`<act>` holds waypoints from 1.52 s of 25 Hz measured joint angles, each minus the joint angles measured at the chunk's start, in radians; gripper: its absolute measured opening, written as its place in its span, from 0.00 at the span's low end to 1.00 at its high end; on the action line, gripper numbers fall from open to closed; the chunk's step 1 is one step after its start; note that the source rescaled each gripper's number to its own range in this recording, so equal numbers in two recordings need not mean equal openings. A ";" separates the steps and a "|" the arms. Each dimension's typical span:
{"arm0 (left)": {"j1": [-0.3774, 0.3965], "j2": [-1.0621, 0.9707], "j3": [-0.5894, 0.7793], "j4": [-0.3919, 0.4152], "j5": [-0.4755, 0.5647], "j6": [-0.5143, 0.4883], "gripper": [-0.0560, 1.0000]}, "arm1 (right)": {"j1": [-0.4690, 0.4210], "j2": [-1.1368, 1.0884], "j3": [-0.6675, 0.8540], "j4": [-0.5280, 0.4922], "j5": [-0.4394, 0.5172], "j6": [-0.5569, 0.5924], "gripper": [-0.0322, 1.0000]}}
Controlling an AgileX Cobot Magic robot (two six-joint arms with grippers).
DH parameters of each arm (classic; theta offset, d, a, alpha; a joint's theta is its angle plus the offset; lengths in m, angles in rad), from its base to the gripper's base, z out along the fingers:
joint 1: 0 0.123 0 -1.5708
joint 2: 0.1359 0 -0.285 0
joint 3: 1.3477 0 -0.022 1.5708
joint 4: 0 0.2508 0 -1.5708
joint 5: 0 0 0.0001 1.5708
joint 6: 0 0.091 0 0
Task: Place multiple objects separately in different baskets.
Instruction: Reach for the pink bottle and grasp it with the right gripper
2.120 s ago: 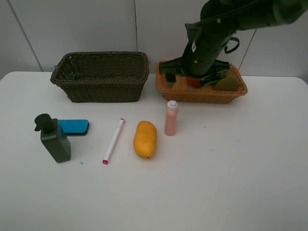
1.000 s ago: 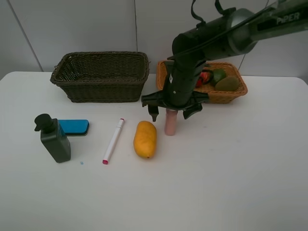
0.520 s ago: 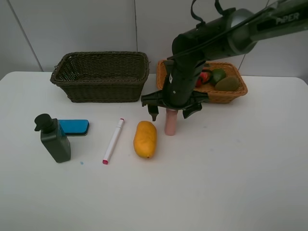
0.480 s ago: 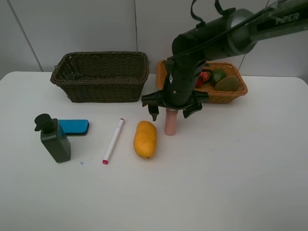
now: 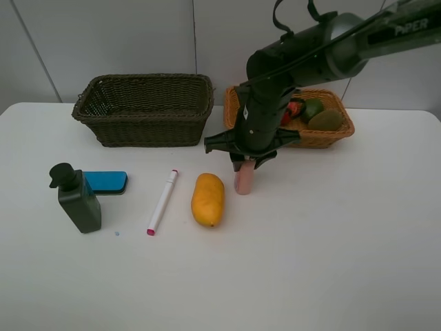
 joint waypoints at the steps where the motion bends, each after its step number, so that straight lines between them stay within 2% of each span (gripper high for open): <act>1: 0.000 0.000 0.000 0.000 0.000 0.000 1.00 | 0.000 0.001 0.000 -0.001 0.000 0.001 0.06; 28: 0.000 0.000 0.000 0.000 0.000 0.000 1.00 | -0.001 0.002 0.000 0.003 0.001 0.012 0.06; 38: 0.000 0.000 0.000 0.000 0.000 0.000 1.00 | -0.001 -0.037 0.000 -0.004 0.038 0.002 0.06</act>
